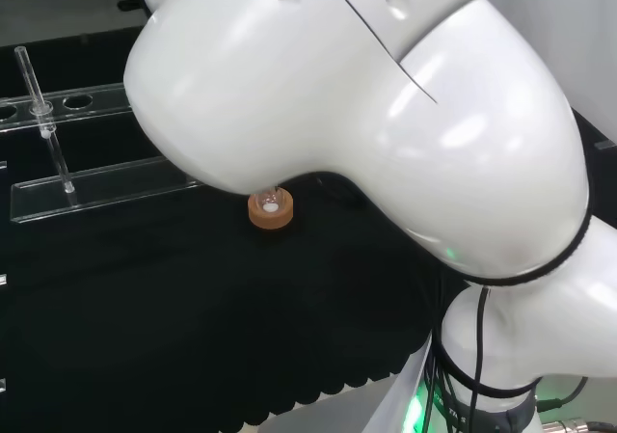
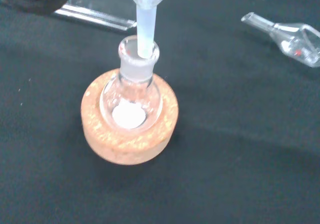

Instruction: Remove the funnel from the round-bottom flask.

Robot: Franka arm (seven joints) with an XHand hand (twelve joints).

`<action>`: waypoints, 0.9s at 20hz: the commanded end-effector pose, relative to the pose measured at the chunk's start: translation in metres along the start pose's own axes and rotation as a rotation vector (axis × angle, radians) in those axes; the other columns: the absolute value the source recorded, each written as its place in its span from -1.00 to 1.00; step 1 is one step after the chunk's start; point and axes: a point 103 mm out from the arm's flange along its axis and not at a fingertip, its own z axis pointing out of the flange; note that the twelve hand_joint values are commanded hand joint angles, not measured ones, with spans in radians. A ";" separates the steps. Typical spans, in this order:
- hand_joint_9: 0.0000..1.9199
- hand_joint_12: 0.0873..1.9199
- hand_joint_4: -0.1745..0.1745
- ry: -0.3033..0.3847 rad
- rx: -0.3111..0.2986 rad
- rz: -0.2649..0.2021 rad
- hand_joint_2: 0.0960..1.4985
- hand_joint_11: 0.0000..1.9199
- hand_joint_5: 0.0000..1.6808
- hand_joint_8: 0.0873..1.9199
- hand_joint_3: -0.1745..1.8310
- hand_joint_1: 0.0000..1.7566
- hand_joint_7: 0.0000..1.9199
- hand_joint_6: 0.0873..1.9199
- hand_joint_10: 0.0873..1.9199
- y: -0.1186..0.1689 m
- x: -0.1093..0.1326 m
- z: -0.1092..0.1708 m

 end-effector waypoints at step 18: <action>0.31 0.01 -0.20 0.071 -0.025 0.124 0.03 -0.05 0.00 -0.23 -0.38 -0.05 -0.14 -0.24 -0.66 -0.053 -0.031 -0.099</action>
